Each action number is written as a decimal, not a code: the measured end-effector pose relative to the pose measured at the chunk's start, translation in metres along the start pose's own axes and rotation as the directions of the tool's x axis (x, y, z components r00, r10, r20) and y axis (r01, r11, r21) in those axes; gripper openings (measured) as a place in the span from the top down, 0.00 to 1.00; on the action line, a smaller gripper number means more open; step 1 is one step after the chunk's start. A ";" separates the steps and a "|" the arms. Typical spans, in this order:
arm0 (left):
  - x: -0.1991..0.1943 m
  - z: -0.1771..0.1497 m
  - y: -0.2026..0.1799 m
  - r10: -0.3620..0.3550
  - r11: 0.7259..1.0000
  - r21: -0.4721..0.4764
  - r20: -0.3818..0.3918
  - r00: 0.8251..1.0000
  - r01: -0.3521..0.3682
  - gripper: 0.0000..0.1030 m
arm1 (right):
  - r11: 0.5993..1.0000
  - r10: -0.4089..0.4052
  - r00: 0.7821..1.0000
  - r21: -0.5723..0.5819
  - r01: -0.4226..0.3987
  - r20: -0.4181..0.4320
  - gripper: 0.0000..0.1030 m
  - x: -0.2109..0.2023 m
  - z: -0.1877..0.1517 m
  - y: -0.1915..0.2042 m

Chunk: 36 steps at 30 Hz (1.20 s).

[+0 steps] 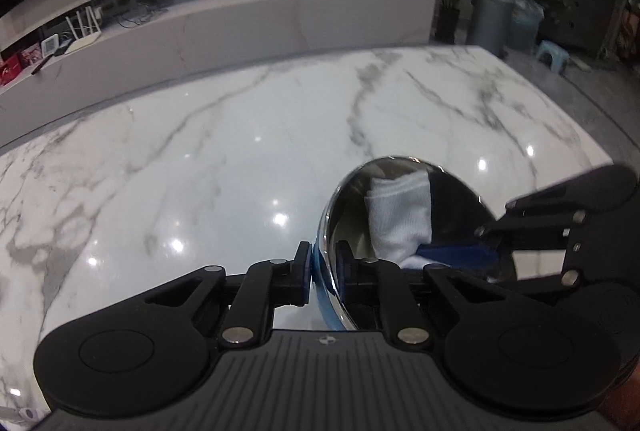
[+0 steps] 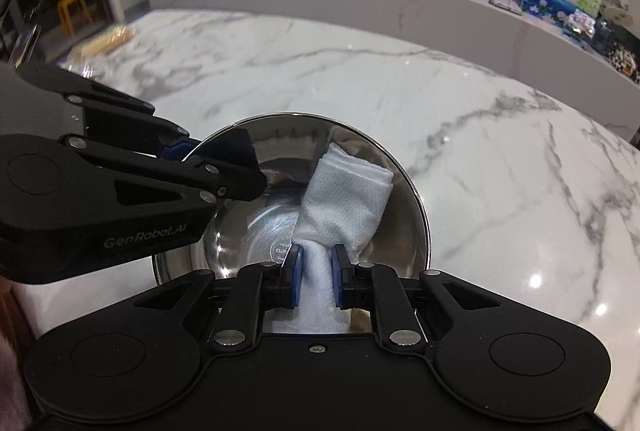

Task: Clean bowl
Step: 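Keep wiping the bowl interior with the cloth in the right gripper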

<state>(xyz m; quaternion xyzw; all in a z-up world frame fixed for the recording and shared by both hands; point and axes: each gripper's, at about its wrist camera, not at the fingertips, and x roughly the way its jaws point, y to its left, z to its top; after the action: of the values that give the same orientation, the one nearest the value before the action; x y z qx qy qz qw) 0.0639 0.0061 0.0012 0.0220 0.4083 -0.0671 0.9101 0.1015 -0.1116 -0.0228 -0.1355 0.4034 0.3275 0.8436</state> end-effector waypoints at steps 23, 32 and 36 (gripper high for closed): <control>0.012 -0.014 0.023 -0.118 0.978 -0.187 -0.106 0.987 0.097 0.85 | 1.000 0.013 1.000 0.026 -0.012 -0.012 0.87 -0.004 -0.005 0.000; 0.002 -0.008 0.002 -0.076 0.996 -0.045 -0.048 0.996 0.074 0.86 | 0.980 0.196 0.973 0.068 -0.188 -0.126 0.87 -0.010 0.001 0.001; 0.000 -0.008 -0.003 -0.068 0.998 -0.012 -0.039 0.997 0.068 0.87 | 0.987 0.157 0.969 -0.007 -0.161 -0.192 0.87 -0.011 0.004 0.007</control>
<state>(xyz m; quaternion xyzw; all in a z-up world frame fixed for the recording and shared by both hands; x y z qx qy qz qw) 0.0576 0.0041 -0.0041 0.0045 0.4272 -0.0954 0.8991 0.0940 -0.1099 -0.0115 -0.1432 0.4883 0.3841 0.7704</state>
